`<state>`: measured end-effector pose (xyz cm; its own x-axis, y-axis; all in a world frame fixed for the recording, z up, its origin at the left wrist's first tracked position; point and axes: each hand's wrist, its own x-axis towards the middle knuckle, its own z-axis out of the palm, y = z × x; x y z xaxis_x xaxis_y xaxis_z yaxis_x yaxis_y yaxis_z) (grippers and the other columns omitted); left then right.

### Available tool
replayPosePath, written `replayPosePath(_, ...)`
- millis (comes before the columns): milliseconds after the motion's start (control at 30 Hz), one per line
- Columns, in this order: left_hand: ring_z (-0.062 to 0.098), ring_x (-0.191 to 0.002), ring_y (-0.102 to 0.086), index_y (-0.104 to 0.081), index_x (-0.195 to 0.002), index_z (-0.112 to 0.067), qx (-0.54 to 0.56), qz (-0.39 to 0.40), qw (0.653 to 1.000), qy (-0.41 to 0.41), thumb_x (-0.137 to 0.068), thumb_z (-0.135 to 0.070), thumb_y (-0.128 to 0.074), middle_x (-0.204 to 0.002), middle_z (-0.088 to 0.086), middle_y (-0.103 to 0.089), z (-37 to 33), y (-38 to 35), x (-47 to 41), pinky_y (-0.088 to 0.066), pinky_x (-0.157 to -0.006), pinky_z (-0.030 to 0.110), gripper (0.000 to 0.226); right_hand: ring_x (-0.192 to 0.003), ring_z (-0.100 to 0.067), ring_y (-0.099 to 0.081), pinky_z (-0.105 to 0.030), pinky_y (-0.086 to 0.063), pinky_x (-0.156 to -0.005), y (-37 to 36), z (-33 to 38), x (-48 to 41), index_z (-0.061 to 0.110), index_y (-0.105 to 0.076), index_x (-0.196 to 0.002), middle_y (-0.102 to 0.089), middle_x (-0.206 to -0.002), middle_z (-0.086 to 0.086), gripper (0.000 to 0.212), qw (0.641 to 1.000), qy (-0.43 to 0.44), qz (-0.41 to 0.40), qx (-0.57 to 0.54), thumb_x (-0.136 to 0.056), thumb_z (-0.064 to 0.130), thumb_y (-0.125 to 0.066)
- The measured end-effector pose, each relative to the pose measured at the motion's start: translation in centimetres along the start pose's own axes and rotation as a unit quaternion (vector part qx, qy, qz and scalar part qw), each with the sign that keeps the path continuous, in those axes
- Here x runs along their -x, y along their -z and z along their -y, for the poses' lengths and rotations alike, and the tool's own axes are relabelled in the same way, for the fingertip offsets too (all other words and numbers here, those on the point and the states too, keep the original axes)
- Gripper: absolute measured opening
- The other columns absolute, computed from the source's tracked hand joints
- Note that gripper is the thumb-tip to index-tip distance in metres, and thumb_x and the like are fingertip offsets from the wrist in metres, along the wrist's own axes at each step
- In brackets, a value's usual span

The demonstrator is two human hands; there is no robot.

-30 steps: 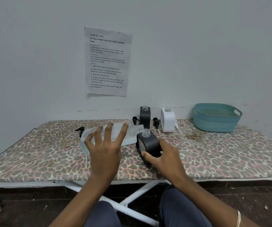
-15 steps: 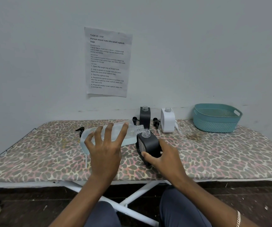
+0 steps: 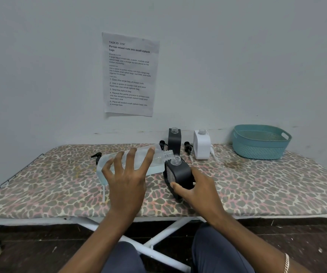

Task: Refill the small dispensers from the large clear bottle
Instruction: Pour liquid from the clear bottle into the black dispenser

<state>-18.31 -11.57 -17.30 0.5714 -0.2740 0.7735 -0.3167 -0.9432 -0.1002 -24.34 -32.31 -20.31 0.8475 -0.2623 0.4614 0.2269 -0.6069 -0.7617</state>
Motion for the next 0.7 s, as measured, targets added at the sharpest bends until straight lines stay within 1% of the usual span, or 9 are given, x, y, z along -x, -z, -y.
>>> replayPosePath(67, 0.044, -0.128, -0.052, -0.049, -0.155, -0.035, 0.0, -0.001, 1.0, -0.001, -0.071, 0.005, -0.074, -0.141, 0.013, -0.058, 0.0, -0.07, -0.02, -0.033, -0.098, 0.063, 0.096, -0.083, 0.01, -0.067, -0.009, -0.05, -0.065, -0.04, -0.15, -0.05, 0.035, -0.064, -0.102, -0.07, -0.09, 0.028, 0.032, 1.0, -0.004, 0.0, -0.001, -0.08, 0.052, -0.081)
replayPosePath(200, 0.043, -0.129, -0.051, -0.048, -0.155, -0.035, 0.001, 0.0, 1.0, 0.0, -0.072, 0.005, -0.073, -0.142, 0.013, -0.057, -0.02, -0.18, -0.05, -0.033, -0.098, 0.063, 0.096, -0.084, 0.01, -0.067, -0.009, -0.05, -0.066, 0.03, -0.19, -0.06, 0.039, -0.062, -0.1, -0.071, -0.085, 0.025, 0.03, 1.0, -0.008, 0.0, 0.003, -0.081, 0.05, -0.082)
replayPosePath(267, 0.043, -0.129, -0.051, -0.048, -0.155, -0.035, 0.001, -0.002, 1.0, 0.0, -0.071, 0.006, -0.073, -0.142, 0.012, -0.057, -0.02, -0.2, -0.05, -0.034, -0.099, 0.063, 0.097, -0.083, 0.01, -0.067, -0.008, -0.05, -0.066, 0.03, -0.14, -0.06, 0.04, -0.061, -0.1, -0.07, -0.085, 0.027, 0.03, 1.0, -0.011, 0.002, 0.003, -0.081, 0.048, -0.083)
replayPosePath(367, 0.043, -0.129, -0.051, -0.048, -0.155, -0.035, 0.0, -0.003, 1.0, 0.001, -0.071, 0.006, -0.074, -0.141, 0.012, -0.057, -0.04, -0.16, -0.07, -0.034, -0.099, 0.063, 0.097, -0.082, 0.011, -0.068, -0.009, -0.051, -0.065, 0.02, -0.15, -0.07, 0.036, -0.063, -0.101, -0.071, -0.085, 0.029, 0.03, 1.0, -0.014, 0.006, -0.002, -0.082, 0.045, -0.084)
replayPosePath(500, 0.043, -0.128, -0.051, -0.05, -0.154, -0.035, 0.003, -0.002, 1.0, 0.002, -0.07, 0.007, -0.075, -0.141, 0.012, -0.058, -0.12, -0.04, -0.08, -0.034, -0.098, 0.063, 0.097, -0.083, 0.009, -0.068, -0.012, -0.053, -0.067, 0.11, -0.15, -0.05, 0.031, -0.065, -0.104, -0.073, -0.087, 0.021, 0.032, 1.0, -0.016, 0.007, -0.001, -0.083, 0.044, -0.084)
replayPosePath(633, 0.044, -0.129, -0.052, -0.052, -0.153, -0.034, 0.005, 0.002, 1.0, 0.004, -0.069, 0.007, -0.077, -0.141, 0.013, -0.058, -0.14, 0.04, -0.06, -0.034, -0.098, 0.063, 0.097, -0.083, 0.011, -0.067, -0.009, -0.051, -0.065, 0.15, 0.05, 0.0, 0.035, -0.063, -0.102, -0.071, -0.085, 0.022, 0.03, 1.0, -0.015, 0.006, -0.002, -0.083, 0.044, -0.084)
replayPosePath(700, 0.044, -0.129, -0.052, -0.052, -0.153, -0.034, 0.005, 0.003, 1.0, 0.004, -0.069, 0.007, -0.077, -0.141, 0.013, -0.058, -0.14, 0.06, -0.08, -0.034, -0.099, 0.063, 0.097, -0.084, 0.011, -0.067, -0.008, -0.051, -0.065, 0.13, 0.09, -0.02, 0.034, -0.063, -0.103, -0.071, -0.086, 0.023, 0.031, 1.0, -0.017, 0.006, -0.003, -0.083, 0.044, -0.084)
